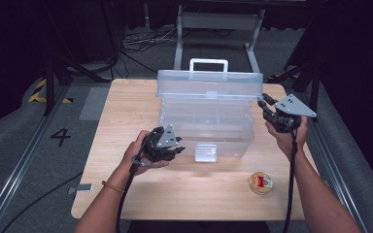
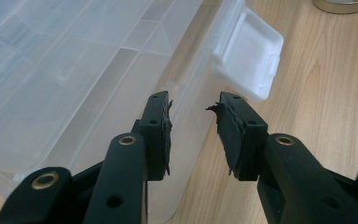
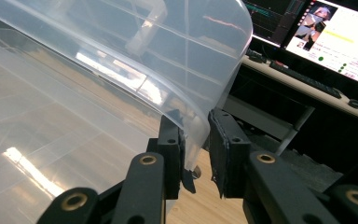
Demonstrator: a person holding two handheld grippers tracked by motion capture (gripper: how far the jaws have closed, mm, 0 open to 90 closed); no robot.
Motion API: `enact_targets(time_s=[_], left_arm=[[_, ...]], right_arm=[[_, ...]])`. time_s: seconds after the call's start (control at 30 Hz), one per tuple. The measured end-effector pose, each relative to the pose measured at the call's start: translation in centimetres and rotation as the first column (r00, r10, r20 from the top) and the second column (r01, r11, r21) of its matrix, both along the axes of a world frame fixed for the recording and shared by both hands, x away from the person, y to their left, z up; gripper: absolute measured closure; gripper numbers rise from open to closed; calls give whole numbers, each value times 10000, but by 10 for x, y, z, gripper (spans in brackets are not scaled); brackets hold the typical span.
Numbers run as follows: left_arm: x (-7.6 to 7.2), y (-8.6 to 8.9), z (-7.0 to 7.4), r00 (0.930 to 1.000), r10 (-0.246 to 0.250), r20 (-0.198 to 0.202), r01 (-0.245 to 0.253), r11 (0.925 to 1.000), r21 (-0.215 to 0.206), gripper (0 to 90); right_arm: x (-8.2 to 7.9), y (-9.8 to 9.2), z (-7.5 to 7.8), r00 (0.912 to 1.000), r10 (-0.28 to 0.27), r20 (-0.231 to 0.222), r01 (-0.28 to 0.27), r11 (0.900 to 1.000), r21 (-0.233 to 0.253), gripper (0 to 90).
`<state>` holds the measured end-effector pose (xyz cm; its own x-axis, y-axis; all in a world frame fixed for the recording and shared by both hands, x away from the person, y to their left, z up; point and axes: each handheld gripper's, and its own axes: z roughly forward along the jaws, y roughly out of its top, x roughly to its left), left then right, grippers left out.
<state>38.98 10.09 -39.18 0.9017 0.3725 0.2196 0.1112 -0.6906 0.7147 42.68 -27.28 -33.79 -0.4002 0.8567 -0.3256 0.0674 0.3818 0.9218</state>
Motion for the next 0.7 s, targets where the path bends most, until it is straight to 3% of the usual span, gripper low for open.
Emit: enact_targets(time_s=[0.2, 0.57, 0.7], left_arm=[[4, -6, 4, 9993, -179, -313, 185, 9996, 215, 656], [6, -18, 6, 9991, -354, -217, 366, 9976, 585, 678], [6, -27, 11, 9983, -566, -107, 574, 9915, 1169, 671]], right_arm=[[6, 6, 7, 9990, -448, 56, 448, 9990, 10, 771], [15, 11, 14, 9960, -894, 54, 893, 9959, 165, 785], [20, 12, 17, 9950, -999, 57, 997, 9946, 304, 787]])
